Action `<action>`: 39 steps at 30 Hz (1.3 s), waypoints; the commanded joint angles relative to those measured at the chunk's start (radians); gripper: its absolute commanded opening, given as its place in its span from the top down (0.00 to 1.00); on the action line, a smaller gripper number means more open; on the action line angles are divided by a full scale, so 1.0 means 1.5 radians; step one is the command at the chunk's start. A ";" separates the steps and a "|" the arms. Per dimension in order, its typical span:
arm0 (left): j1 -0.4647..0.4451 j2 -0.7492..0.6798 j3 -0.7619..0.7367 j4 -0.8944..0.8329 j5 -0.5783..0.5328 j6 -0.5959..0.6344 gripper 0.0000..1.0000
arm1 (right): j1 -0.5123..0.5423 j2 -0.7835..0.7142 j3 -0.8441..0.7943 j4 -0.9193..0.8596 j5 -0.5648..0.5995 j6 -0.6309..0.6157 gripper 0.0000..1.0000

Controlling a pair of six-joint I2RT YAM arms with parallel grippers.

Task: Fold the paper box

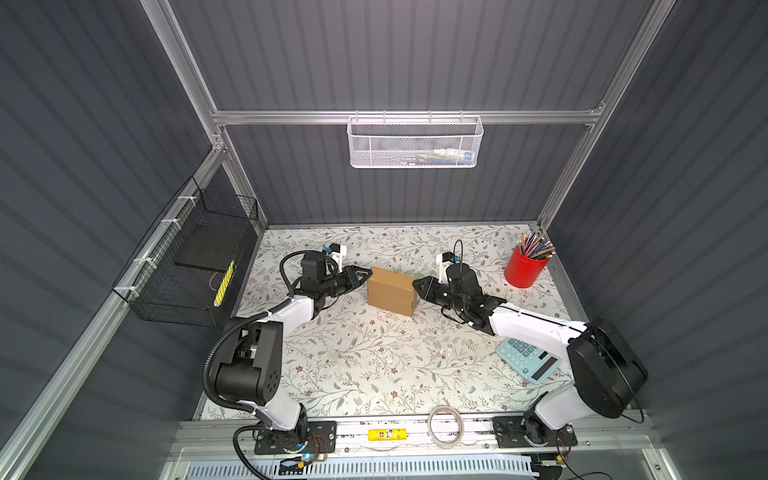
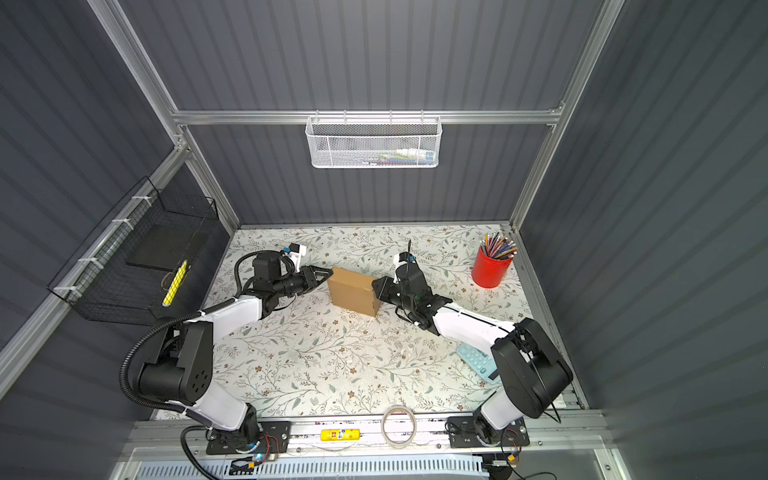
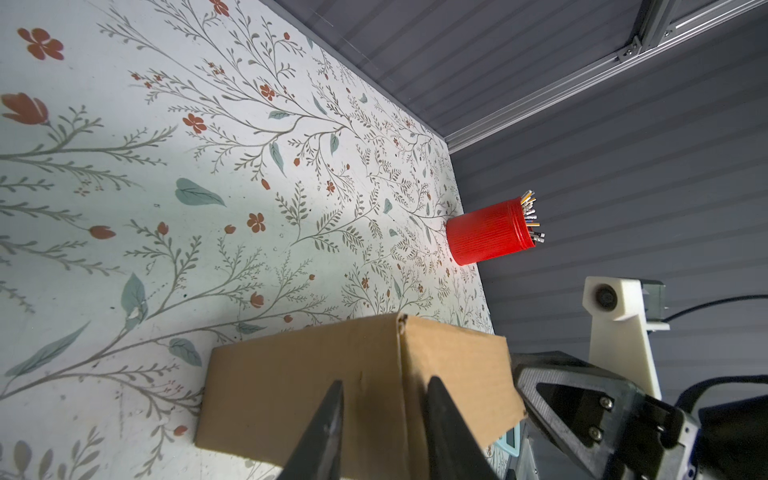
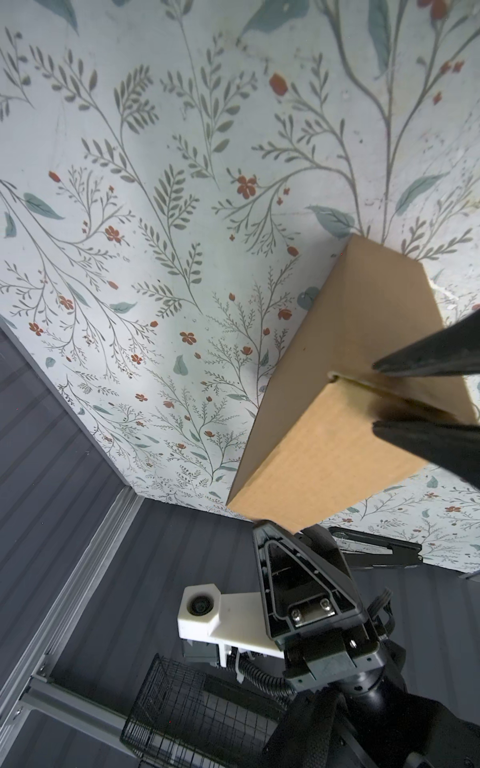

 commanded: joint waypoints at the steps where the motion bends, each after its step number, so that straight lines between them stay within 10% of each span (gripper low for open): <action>1: -0.009 0.003 -0.026 -0.116 -0.021 0.030 0.65 | -0.013 0.036 0.002 -0.112 -0.012 -0.053 0.79; 39: -0.001 -0.071 0.074 -0.270 -0.042 0.120 0.61 | -0.056 -0.019 0.162 -0.278 -0.108 -0.242 0.53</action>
